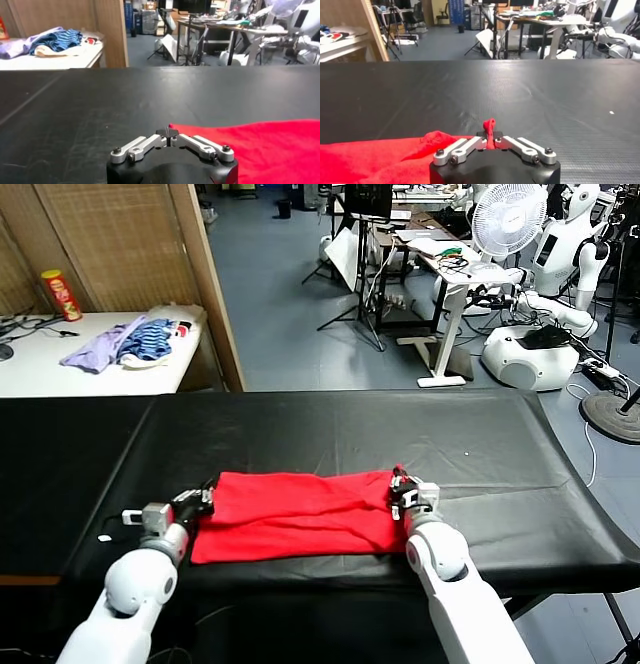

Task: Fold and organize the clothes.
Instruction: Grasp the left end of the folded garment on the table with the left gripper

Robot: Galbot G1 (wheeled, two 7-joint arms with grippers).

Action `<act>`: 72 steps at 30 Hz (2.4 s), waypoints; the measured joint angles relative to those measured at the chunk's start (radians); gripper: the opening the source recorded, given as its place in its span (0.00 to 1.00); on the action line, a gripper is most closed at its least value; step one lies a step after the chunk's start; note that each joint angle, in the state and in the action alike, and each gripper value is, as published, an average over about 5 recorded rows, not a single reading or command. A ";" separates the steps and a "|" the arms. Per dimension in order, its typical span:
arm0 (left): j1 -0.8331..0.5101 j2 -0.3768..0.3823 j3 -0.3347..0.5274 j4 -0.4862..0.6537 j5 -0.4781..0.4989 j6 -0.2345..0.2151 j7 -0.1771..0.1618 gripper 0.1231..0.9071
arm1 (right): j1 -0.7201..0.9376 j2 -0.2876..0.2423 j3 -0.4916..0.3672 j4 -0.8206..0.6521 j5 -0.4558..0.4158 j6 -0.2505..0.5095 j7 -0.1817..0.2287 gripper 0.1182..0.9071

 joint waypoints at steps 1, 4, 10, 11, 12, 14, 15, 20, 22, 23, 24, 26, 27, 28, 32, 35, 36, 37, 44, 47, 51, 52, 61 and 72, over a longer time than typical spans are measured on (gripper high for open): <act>-0.006 -0.001 -0.004 0.001 -0.027 0.011 -0.008 0.05 | 0.000 -0.001 -0.001 0.001 0.000 -0.001 -0.001 0.04; -0.024 0.001 -0.008 0.007 -0.114 0.042 -0.023 0.21 | 0.001 -0.001 -0.004 0.002 0.002 -0.003 -0.005 0.04; -0.051 -0.003 0.008 0.032 -0.191 0.072 -0.025 0.64 | 0.008 0.000 -0.007 -0.001 0.004 -0.005 -0.010 0.04; -0.053 -0.005 0.011 0.035 -0.192 0.072 -0.023 0.69 | 0.009 0.000 -0.007 -0.002 0.004 -0.005 -0.010 0.04; -0.054 -0.006 0.014 0.037 -0.191 0.072 -0.020 0.75 | 0.010 0.000 -0.007 -0.003 0.004 -0.005 -0.010 0.04; -0.054 -0.006 0.018 0.040 -0.182 0.070 -0.012 0.77 | 0.011 0.001 -0.007 -0.005 0.004 -0.005 -0.010 0.04; -0.054 -0.006 0.020 0.042 -0.175 0.067 -0.009 0.74 | 0.012 0.002 -0.007 -0.005 0.004 -0.005 -0.010 0.04; -0.052 -0.009 0.025 0.048 -0.123 0.039 -0.006 0.43 | 0.012 0.006 -0.007 -0.008 0.004 -0.005 -0.007 0.04; -0.049 -0.011 0.026 0.050 -0.098 0.026 -0.007 0.28 | 0.012 0.008 -0.007 -0.007 0.003 -0.005 -0.002 0.04; -0.047 -0.012 0.026 0.050 -0.086 0.019 -0.006 0.21 | 0.011 0.008 -0.007 -0.006 0.002 -0.005 0.001 0.04; -0.045 -0.014 0.027 0.049 -0.073 0.014 -0.004 0.13 | 0.010 0.009 -0.006 -0.005 0.002 -0.005 0.005 0.04; -0.040 -0.017 0.027 0.047 -0.048 0.005 0.000 0.05 | 0.007 0.010 -0.005 -0.002 -0.001 -0.005 0.013 0.04; -0.037 -0.019 0.027 0.045 -0.035 0.001 0.002 0.01 | 0.005 0.010 -0.004 0.000 -0.003 -0.004 0.017 0.04; -0.034 -0.022 0.027 0.043 -0.022 -0.002 0.002 0.00 | 0.003 0.010 -0.003 0.001 -0.008 -0.003 0.022 0.04; -0.024 -0.031 0.025 0.038 0.032 -0.016 -0.002 0.00 | -0.007 0.013 -0.001 0.006 -0.048 0.011 0.054 0.04; -0.014 -0.038 0.019 0.031 0.089 -0.026 -0.012 0.00 | -0.013 0.018 0.000 0.007 -0.076 0.022 0.072 0.04; -0.009 -0.040 0.016 0.028 0.110 -0.028 -0.015 0.00 | -0.014 0.019 0.000 0.007 -0.081 0.024 0.074 0.04; -0.004 -0.041 0.013 0.025 0.129 -0.029 -0.018 0.00 | -0.014 0.019 0.000 0.007 -0.082 0.025 0.074 0.04; 0.014 -0.037 0.001 0.008 0.158 -0.017 -0.005 0.00 | -0.022 0.009 0.011 0.029 -0.041 0.021 0.020 0.04; 0.014 -0.033 -0.001 -0.002 0.143 -0.014 0.004 0.08 | -0.032 -0.003 0.020 0.049 -0.028 0.020 0.001 0.14; 0.021 -0.022 -0.012 -0.019 0.104 -0.008 0.005 0.31 | -0.050 -0.024 0.033 0.082 -0.015 0.019 -0.014 0.42; 0.024 -0.018 -0.016 -0.024 0.094 -0.005 0.004 0.38 | -0.056 -0.029 0.037 0.092 -0.012 0.019 -0.015 0.48; 0.095 -0.020 -0.076 -0.114 -0.078 0.029 -0.025 0.85 | -0.111 -0.055 0.065 0.183 0.005 0.017 -0.018 0.85; 0.227 -0.094 -0.094 -0.159 -0.024 -0.006 -0.002 0.80 | -0.139 -0.063 0.062 0.264 0.005 0.017 -0.028 0.86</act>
